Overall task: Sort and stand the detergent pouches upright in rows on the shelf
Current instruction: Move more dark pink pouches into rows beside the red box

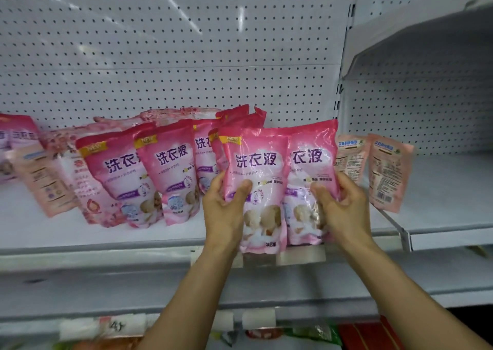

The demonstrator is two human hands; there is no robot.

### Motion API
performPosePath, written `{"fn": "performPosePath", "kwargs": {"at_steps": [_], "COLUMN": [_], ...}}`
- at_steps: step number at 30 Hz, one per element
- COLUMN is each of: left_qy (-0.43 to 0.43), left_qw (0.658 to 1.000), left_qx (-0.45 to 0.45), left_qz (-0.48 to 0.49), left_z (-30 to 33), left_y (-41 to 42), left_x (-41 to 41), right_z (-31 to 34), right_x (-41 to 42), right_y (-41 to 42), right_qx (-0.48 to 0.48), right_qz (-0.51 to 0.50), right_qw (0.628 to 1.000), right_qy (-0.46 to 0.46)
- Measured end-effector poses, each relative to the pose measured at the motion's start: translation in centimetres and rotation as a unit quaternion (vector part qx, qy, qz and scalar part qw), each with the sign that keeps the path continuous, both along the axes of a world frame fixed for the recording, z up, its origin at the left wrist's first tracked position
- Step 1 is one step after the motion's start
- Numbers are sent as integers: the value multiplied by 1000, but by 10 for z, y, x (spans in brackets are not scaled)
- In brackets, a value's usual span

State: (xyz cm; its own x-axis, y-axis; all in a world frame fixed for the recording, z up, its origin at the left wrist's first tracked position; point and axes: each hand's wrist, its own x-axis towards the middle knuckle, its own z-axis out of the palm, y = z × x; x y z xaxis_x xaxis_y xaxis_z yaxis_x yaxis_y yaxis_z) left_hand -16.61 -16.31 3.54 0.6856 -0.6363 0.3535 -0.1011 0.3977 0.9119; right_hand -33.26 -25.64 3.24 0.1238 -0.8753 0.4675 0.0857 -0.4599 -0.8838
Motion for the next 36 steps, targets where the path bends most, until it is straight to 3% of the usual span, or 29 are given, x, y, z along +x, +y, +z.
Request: {"fn": "performPosePath", "kwargs": {"at_steps": [5, 14, 19, 26, 36], "left_qy": [51, 29, 35, -22, 41], "left_qw": [999, 997, 993, 991, 983], "left_qx": [8, 0, 15, 30, 22], "left_qz": [9, 73, 108, 128, 176], "left_z": [-18, -29, -27, -17, -19], "left_y": [55, 166, 238, 343, 392], "left_x": [4, 73, 149, 277, 419], "right_z": [-9, -21, -24, -31, -18], "right_x": [5, 81, 166, 294, 430], "right_y": [44, 135, 191, 275, 320], "right_qx": [35, 70, 75, 84, 131], "right_qz": [52, 150, 188, 228, 240], "right_qw": [998, 986, 979, 970, 959], "right_qy": [-32, -20, -9, -25, -73]}}
